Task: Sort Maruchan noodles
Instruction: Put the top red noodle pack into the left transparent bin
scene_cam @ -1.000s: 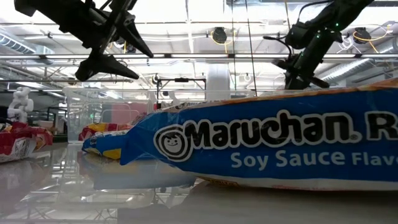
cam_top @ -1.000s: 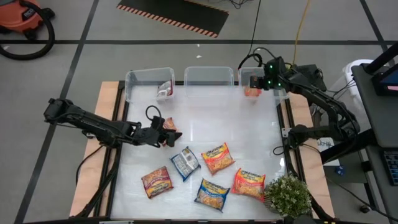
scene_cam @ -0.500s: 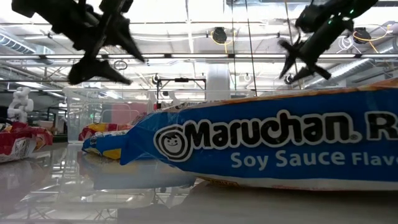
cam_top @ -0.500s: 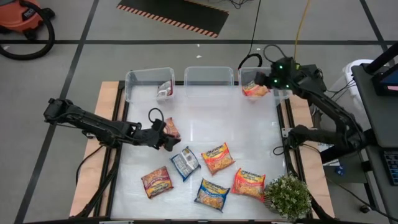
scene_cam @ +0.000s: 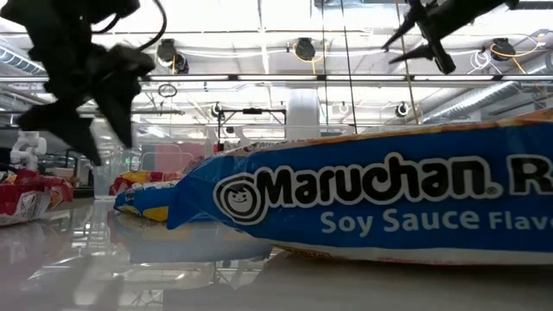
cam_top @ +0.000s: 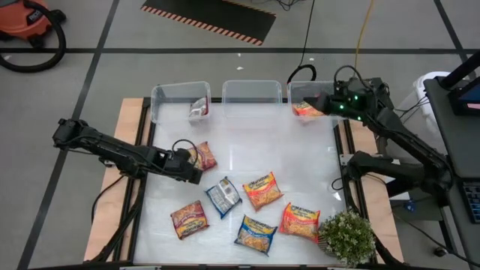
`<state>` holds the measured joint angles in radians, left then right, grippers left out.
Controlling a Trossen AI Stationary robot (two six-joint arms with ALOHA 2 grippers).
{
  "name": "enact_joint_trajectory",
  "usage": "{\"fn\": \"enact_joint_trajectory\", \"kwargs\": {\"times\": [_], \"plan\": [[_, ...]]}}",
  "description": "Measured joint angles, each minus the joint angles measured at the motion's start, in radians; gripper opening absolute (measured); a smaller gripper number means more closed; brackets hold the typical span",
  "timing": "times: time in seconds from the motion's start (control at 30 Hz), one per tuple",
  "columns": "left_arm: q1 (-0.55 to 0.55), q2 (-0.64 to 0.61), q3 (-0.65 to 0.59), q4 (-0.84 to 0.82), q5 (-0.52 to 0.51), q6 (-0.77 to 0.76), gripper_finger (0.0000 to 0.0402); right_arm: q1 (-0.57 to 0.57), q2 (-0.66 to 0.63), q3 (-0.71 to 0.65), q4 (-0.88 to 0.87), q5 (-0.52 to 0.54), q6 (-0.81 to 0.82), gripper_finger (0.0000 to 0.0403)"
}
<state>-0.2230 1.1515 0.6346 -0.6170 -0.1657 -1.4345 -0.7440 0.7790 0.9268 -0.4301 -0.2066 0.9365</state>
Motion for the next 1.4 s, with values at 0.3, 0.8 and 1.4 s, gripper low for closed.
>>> {"fn": "enact_joint_trajectory", "kwargs": {"times": [0.3,0.8,1.4], "plan": [[0.0,0.01,-0.015,-0.042,0.043,-0.032,0.026,0.292,-0.004,0.0,0.028,0.243,0.106,0.0149],[0.012,0.104,-0.165,0.317,0.019,-0.046,0.026,0.446,0.114,0.0,0.119,0.385,0.096,0.0148],[0.014,0.187,-0.166,0.423,-0.129,-0.067,0.0222,0.445,0.143,0.0,0.115,0.359,-0.005,0.0148]]}}
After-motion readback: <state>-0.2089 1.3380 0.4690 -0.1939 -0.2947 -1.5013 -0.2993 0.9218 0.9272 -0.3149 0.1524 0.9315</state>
